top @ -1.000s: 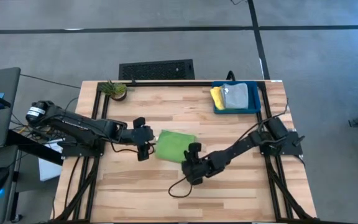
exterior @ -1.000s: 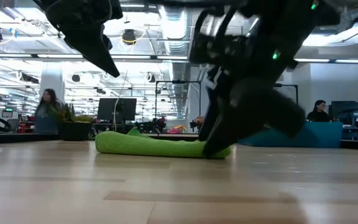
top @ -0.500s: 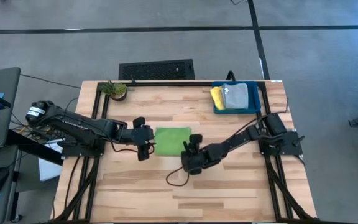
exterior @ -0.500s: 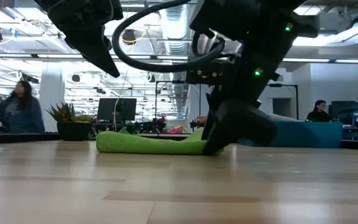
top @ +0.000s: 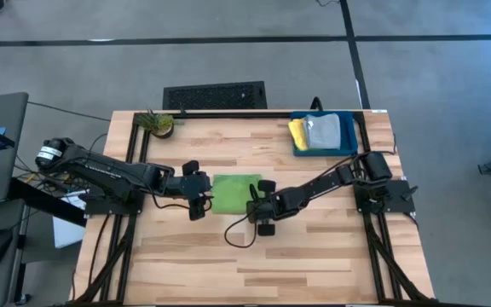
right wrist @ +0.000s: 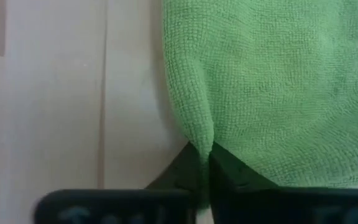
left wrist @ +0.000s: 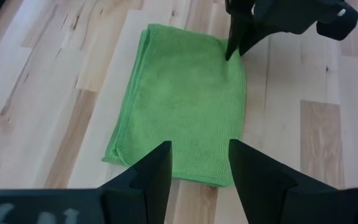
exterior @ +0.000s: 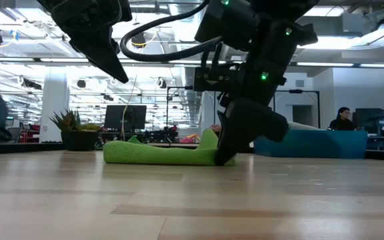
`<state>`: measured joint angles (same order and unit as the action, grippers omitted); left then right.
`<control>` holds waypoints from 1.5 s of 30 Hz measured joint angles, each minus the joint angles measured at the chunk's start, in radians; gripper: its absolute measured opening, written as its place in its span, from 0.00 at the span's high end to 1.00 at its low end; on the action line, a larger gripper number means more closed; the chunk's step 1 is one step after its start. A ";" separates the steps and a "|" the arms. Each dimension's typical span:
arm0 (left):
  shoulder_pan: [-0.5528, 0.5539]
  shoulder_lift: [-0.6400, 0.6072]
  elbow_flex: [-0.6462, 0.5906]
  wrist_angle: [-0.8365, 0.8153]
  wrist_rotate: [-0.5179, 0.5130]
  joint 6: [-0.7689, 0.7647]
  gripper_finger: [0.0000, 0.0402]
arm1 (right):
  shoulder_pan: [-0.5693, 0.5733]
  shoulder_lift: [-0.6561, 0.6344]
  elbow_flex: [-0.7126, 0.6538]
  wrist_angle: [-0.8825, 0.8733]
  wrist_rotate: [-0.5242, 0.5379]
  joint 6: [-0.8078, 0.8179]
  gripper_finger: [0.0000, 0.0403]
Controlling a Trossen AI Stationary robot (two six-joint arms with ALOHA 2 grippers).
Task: Fold microfiber towels
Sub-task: Stack the green microfiber cloth on top of the gray microfiber cloth in the blue bin
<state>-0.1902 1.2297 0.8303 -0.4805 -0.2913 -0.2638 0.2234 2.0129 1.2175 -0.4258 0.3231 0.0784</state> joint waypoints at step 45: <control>0.000 0.000 0.000 0.281 -0.034 -0.055 0.62 | -0.498 -0.653 0.030 -0.322 0.314 -0.477 0.99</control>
<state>-0.1898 1.2301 0.8303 -0.1997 -0.3248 -0.3187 -0.2743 1.3594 1.2475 -0.7481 0.6374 -0.3982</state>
